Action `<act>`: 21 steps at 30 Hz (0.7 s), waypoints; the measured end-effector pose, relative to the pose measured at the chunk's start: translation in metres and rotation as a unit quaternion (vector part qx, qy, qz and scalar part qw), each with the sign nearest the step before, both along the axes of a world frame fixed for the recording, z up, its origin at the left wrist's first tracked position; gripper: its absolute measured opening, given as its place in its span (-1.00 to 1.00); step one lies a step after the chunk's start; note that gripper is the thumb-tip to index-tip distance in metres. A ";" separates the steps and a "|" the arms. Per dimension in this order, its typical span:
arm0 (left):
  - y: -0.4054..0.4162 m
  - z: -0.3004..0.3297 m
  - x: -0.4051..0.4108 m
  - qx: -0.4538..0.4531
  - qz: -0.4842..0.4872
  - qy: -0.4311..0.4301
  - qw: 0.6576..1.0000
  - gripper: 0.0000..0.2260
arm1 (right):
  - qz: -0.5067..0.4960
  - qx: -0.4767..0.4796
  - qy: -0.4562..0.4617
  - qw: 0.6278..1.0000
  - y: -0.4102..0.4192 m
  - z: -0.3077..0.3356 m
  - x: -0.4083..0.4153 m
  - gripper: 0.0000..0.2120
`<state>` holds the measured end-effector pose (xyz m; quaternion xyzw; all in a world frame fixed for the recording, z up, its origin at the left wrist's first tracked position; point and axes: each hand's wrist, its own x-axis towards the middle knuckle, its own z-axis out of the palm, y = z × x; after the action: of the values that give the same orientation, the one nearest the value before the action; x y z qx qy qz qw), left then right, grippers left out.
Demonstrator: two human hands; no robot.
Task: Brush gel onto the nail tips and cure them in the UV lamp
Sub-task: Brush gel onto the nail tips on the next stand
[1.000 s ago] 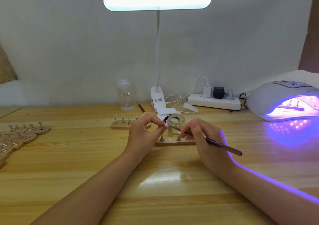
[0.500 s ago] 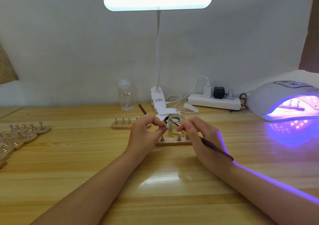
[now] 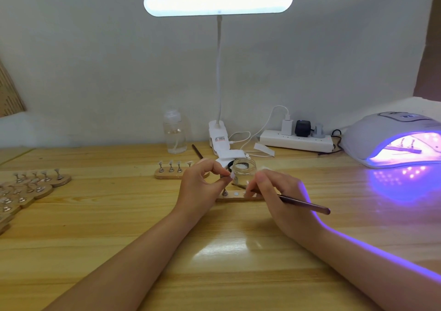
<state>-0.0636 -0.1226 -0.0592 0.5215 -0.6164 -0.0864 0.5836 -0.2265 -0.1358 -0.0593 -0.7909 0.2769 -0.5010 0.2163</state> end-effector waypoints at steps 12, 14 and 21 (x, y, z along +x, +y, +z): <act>-0.001 -0.001 0.000 -0.008 0.001 -0.006 1.000 -0.71 | -0.029 -0.015 0.017 0.999 -0.001 0.001 0.000 -0.71; -0.001 -0.001 0.000 -0.008 -0.001 -0.009 1.000 -0.70 | -0.018 -0.006 0.028 0.999 -0.001 0.000 0.000 -0.73; -0.001 -0.001 0.000 -0.011 -0.005 -0.004 1.000 -0.71 | -0.018 0.005 0.005 1.000 -0.001 0.001 0.000 -0.68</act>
<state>-0.0635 -0.1235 -0.0601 0.5123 -0.6224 -0.0808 0.5862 -0.2269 -0.1372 -0.0580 -0.7875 0.2946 -0.4992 0.2097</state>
